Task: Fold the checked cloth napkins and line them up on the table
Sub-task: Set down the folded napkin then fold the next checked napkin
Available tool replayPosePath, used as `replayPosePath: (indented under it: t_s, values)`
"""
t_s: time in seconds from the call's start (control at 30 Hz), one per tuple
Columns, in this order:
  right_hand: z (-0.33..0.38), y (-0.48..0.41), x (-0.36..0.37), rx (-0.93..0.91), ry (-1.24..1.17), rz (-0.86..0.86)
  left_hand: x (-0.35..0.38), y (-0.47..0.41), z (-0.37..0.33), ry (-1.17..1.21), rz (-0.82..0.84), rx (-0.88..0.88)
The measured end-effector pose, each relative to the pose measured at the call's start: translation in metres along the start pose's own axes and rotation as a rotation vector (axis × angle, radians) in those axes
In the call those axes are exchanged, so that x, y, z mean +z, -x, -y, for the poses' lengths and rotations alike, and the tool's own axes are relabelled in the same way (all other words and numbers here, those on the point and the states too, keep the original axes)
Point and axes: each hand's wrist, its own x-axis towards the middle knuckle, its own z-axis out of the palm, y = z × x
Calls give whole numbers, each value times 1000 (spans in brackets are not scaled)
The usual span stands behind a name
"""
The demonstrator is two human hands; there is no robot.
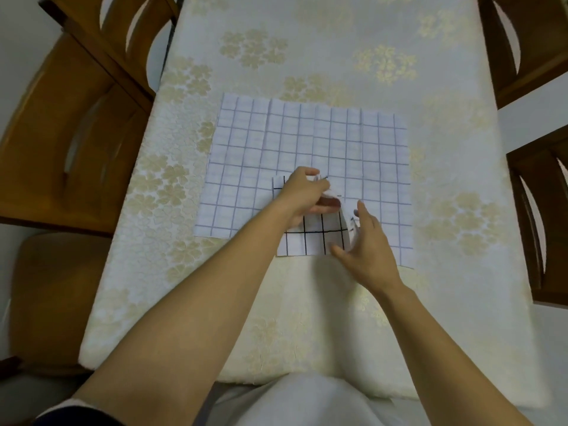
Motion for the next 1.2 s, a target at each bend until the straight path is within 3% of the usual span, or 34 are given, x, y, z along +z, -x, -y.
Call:
replayPosePath:
  t_s: [0.13, 0.3, 0.47, 0.73, 0.87, 0.97, 1.03, 1.1, 1.2]
  values:
    - [4, -1, -4, 38, 16, -231, -7, -7, -16, -36, 3, 20]
    - [0, -1, 9, -85, -1, -338, -31, -13, -21, -74, -31, 24]
    - [-15, -17, 32, -67, 24, -220, -55, -19, -14, -206, -80, 35]
    - [-23, -13, 30, -41, -137, -109, -76, -22, 1, -713, -263, 281]
    - [-27, -11, 24, -113, -34, -43, -80, -23, 11, -850, -291, 285]
    - [-30, -7, 18, -318, 171, 3, -83, -22, 17, -1081, -399, 449]
    - [-20, -8, 12, -250, 27, -18, -81, -21, 16, -1218, -439, 608]
    - [-3, -23, 9, -115, -130, -117, -72, -23, 12, -1297, -337, 778]
    - [20, -56, 8, 43, -111, -114, -57, -32, 10, -1475, -89, 880]
